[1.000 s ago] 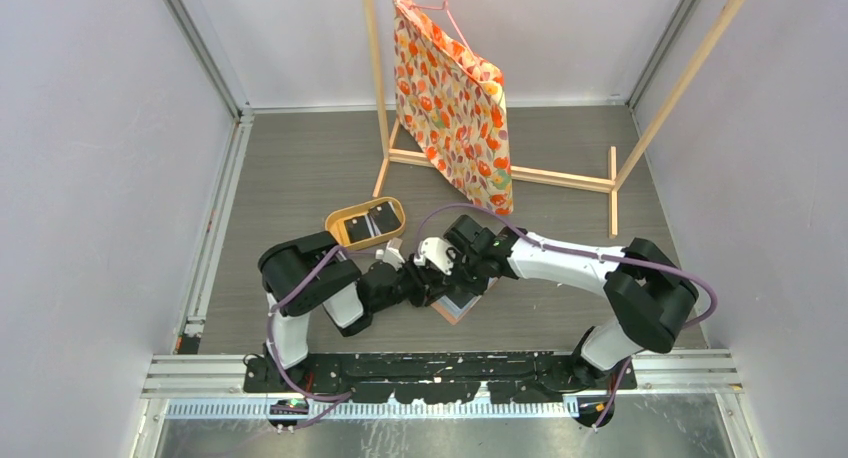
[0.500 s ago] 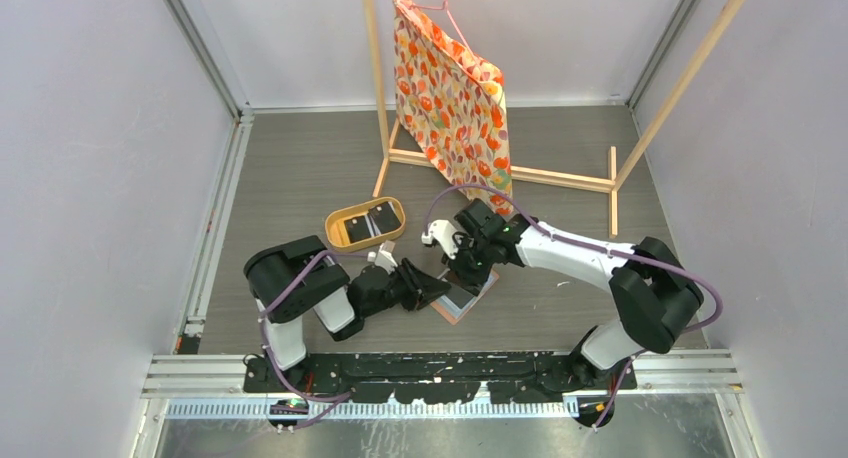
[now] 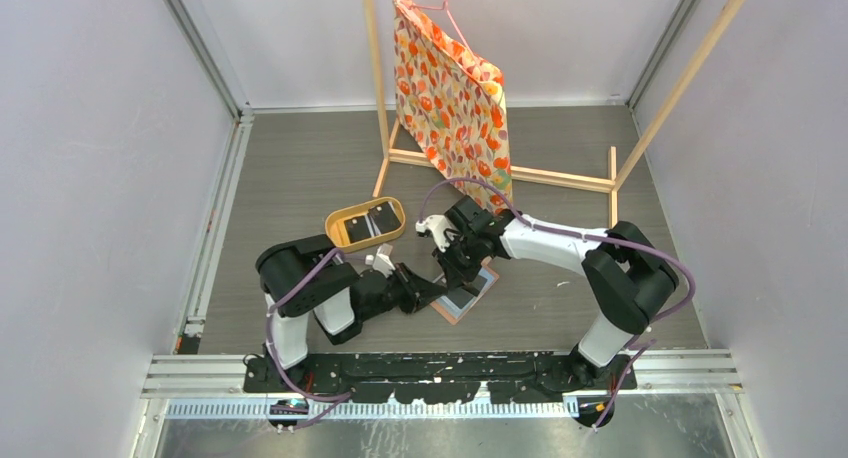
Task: Put the credit cards into the card holder
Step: Insert the credit card into the card holder, then close the card holder at the center of the board.
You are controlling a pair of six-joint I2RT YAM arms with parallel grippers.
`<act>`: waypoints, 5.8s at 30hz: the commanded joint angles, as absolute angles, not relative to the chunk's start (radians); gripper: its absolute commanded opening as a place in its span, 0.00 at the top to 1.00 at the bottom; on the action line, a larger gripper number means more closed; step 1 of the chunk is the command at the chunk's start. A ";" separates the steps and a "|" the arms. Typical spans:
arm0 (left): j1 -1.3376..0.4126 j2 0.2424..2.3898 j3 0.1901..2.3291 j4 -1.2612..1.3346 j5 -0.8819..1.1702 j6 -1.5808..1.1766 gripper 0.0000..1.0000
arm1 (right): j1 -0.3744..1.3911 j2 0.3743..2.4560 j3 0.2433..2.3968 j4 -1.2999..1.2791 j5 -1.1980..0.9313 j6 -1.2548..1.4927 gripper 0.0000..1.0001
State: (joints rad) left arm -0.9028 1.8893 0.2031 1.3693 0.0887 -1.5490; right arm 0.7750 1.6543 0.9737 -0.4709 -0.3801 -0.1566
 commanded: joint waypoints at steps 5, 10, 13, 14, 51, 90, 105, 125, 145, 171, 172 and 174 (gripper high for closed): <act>-0.896 2.007 0.140 1.331 0.057 -1.524 0.92 | 0.764 1.673 1.012 -0.447 -0.288 -0.110 0.92; -0.891 2.022 0.138 1.346 0.064 -1.523 0.93 | 0.743 1.667 1.007 -0.437 -0.196 -0.104 0.95; -0.890 2.031 0.140 1.352 0.067 -1.523 0.93 | 0.732 1.660 1.003 -0.431 -0.170 -0.103 0.95; -0.890 2.034 0.141 1.356 0.068 -1.523 0.93 | 0.731 1.659 1.005 -0.431 -0.164 -0.103 0.95; -0.879 2.036 0.136 1.383 0.076 -1.507 0.93 | 0.672 1.731 1.110 -0.703 -0.359 -0.316 0.95; -0.874 0.279 0.052 0.075 -0.052 -1.068 0.00 | 0.083 1.463 0.888 -0.451 -0.812 -0.124 0.39; -0.874 0.556 0.040 0.296 -0.005 -1.095 0.05 | 0.085 1.740 0.994 -0.486 -0.790 -0.081 0.47; -0.874 0.566 0.026 0.308 -0.027 -1.126 0.06 | 0.103 1.836 1.025 -0.469 -0.864 -0.020 0.59; -0.874 0.542 0.023 0.288 -0.025 -1.136 0.07 | 0.095 1.793 1.063 -0.587 -0.834 -0.165 0.98; -0.874 0.527 0.027 0.294 -0.025 -1.151 0.08 | 0.153 1.262 0.910 -0.657 -0.806 -0.396 0.99; -0.874 0.538 0.029 0.305 -0.023 -1.152 0.08 | 0.184 1.260 0.910 -0.655 -0.792 -0.404 0.99; -0.874 0.556 0.031 0.321 -0.018 -1.152 0.08 | 0.251 1.270 0.916 -0.651 -0.740 -0.414 0.99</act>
State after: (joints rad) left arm -0.8757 0.5293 0.0257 0.2356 -0.0242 -1.1477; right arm 0.1520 1.2881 0.9104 -0.6746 -0.7807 -0.3664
